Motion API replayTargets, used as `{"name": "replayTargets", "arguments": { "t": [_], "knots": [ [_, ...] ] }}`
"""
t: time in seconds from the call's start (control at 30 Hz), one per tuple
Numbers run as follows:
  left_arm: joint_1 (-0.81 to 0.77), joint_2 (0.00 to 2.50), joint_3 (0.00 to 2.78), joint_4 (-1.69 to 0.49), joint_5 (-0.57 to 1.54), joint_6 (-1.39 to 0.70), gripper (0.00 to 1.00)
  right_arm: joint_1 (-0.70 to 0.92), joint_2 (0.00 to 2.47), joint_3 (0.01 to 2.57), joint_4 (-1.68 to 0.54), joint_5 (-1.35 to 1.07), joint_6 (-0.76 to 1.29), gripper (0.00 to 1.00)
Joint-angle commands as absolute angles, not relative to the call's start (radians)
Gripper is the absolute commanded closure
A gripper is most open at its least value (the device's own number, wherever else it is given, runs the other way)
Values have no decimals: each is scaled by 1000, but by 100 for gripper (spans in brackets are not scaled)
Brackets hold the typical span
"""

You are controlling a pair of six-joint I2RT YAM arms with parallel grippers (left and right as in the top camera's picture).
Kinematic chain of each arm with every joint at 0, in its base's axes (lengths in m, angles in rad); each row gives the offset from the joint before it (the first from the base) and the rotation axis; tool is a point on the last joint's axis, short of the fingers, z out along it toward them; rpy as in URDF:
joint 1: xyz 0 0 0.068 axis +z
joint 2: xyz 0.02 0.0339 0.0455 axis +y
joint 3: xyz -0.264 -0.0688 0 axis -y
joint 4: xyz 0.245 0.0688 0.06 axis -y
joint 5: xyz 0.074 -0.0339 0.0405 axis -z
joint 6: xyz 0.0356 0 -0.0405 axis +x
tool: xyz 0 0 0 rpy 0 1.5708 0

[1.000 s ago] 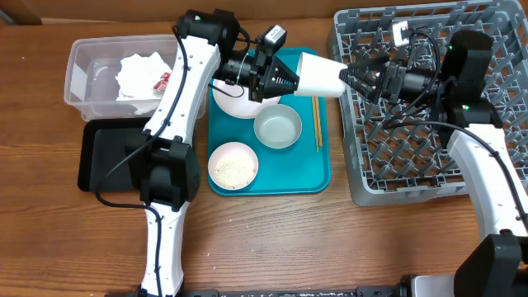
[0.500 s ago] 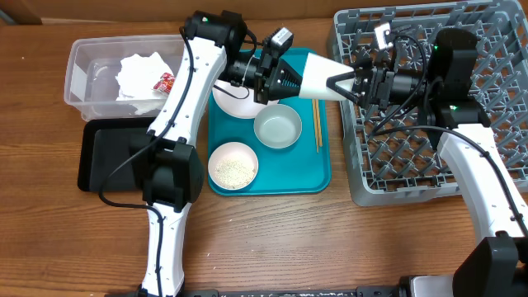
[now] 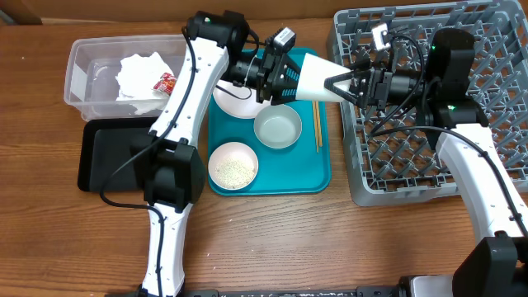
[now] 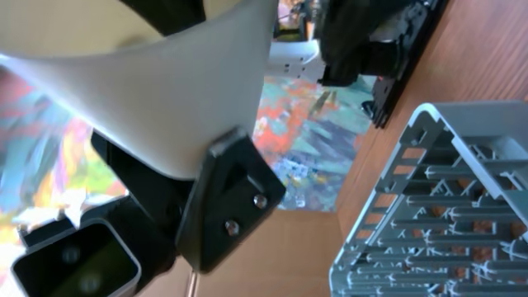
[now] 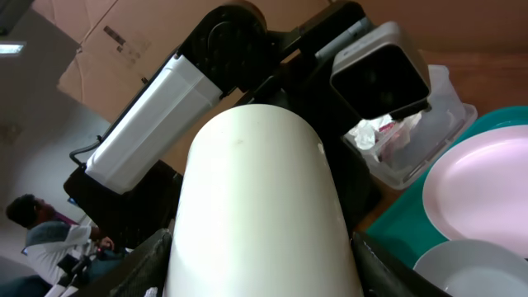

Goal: Sort waste into correct bins and load items into the dishwasher
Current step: 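Lift the cup and hand it to the right gripper, then place the white cup upside down in the dish rack with right gripper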

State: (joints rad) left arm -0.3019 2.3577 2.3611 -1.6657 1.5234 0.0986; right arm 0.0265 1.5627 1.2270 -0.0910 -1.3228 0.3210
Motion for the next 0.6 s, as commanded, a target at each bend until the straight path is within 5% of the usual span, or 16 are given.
{"name": "replayTargets", "arguments": {
  "t": [0.0,0.23,0.57],
  "knots": [
    [-308,2325,2379,-1641,1546,96,45,10,1562,1250,-87,-1338,330,56],
    [-280,2325,2379,-1564,1469,61,37,-108,1561,1250,-159,-1257,398,57],
    [-241,2322,2413,-1402,939,-188,37,-155,1543,1272,-572,-910,389,57]
  ]
}}
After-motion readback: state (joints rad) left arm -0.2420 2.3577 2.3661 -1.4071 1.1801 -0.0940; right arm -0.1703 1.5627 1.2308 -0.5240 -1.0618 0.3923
